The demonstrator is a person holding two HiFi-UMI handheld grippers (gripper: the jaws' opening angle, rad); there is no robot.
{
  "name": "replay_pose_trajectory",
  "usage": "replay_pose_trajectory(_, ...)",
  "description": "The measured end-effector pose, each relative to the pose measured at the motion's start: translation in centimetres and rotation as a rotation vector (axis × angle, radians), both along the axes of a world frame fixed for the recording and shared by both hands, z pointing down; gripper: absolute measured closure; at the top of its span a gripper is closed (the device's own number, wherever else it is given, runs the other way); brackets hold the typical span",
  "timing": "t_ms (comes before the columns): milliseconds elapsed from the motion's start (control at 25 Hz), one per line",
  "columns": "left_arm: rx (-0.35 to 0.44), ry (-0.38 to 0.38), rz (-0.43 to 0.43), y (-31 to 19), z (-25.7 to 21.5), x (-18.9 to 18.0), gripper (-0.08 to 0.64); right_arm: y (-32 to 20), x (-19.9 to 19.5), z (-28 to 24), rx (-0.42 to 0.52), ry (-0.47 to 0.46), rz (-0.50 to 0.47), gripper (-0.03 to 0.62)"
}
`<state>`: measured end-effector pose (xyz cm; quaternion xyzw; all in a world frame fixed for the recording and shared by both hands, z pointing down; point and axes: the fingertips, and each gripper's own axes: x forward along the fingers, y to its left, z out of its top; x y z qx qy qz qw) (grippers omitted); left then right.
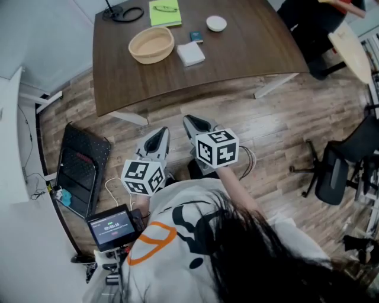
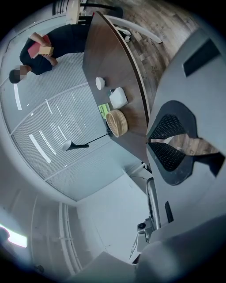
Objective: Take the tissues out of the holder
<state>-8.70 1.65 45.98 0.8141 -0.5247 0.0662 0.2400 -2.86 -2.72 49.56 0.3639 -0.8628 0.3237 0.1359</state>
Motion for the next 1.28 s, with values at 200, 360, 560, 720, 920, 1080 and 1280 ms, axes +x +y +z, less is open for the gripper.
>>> replay_pose_trajectory(200, 0.010, 0.009, 0.006, 3.0, 0.0, -2.8, 0.561, 3.5, -1.7, 0.6, -0.002, 0.018, 0.029, 0.558)
replay_pose_trajectory(360, 0.022, 0.023, 0.032, 6.4, -0.3, -5.2, 0.561, 7.6, -4.0, 0.0, 0.017, 0.033, 0.052, 0.558)
replay_pose_trajectory(560, 0.043, 0.038, 0.085, 10.0, -0.4, -6.5, 0.561, 12.2, -6.2, -0.5, 0.057, 0.057, 0.055, 0.558)
replay_pose_trajectory(720, 0.060, 0.050, 0.108, 11.9, -0.6, -6.8, 0.561, 14.8, -7.0, -0.7, 0.076, 0.074, 0.051, 0.558)
replay_pose_trajectory(920, 0.088, 0.061, 0.131, 13.6, -1.2, -6.8, 0.561, 16.8, -7.3, -1.2, 0.105, 0.095, 0.053, 0.558)
replay_pose_trajectory(1080, 0.102, 0.069, 0.135, 14.8, -1.5, -7.6, 0.561, 18.1, -8.3, -1.6, 0.123, 0.107, 0.045, 0.558)
replay_pose_trajectory(1280, 0.102, 0.070, 0.131, 15.9, -1.4, -8.7, 0.561, 19.6, -9.8, -1.3, 0.123, 0.117, 0.026, 0.558)
